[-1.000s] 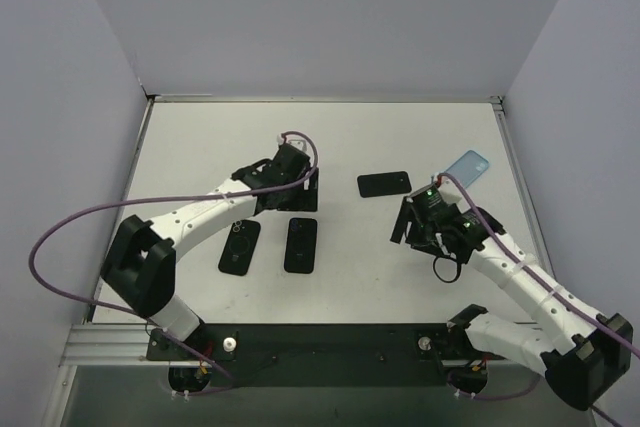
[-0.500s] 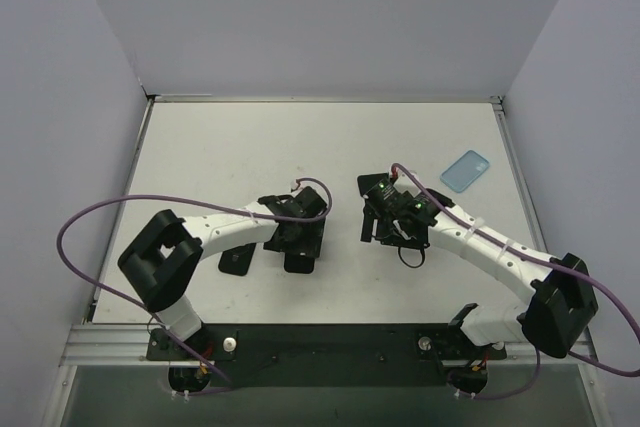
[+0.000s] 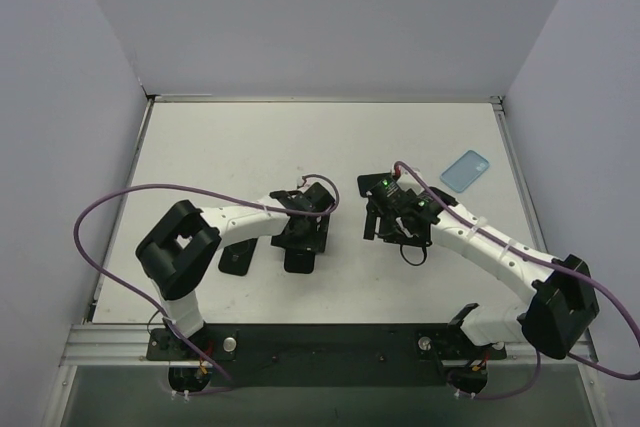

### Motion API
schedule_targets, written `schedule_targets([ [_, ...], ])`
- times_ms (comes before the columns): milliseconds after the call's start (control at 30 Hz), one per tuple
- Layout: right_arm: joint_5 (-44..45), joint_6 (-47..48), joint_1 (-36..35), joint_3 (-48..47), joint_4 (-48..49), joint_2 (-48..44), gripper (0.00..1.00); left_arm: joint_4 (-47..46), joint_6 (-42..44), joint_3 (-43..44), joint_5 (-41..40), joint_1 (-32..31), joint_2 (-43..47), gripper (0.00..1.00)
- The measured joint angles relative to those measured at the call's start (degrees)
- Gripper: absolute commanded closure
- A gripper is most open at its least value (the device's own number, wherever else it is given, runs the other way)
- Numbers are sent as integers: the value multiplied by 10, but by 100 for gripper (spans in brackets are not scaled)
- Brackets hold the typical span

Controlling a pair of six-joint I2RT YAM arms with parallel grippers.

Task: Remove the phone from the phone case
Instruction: Pick up the phone at the center of the board.

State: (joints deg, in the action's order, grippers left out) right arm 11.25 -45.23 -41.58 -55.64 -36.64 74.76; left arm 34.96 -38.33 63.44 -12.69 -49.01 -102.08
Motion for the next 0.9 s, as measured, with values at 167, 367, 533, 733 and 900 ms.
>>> schedule_targets([
  [167, -1, 3, 5, 0, 0, -3, 22, 0, -5, 0, -1, 0, 1, 34],
  [367, -69, 4, 70, 40, 24, -10, 21, -53, -5, -50, 55, 0, 49, 47],
  [533, -174, -2, 134, 112, 63, -44, 22, -111, -33, -108, 159, 1, 111, 51],
  [733, -282, -50, 142, 151, 149, -70, 22, -173, -62, -119, 254, 7, 138, 53],
  [900, -330, -90, 142, 167, 212, -67, 23, -202, -75, -119, 295, 7, 138, 54],
])
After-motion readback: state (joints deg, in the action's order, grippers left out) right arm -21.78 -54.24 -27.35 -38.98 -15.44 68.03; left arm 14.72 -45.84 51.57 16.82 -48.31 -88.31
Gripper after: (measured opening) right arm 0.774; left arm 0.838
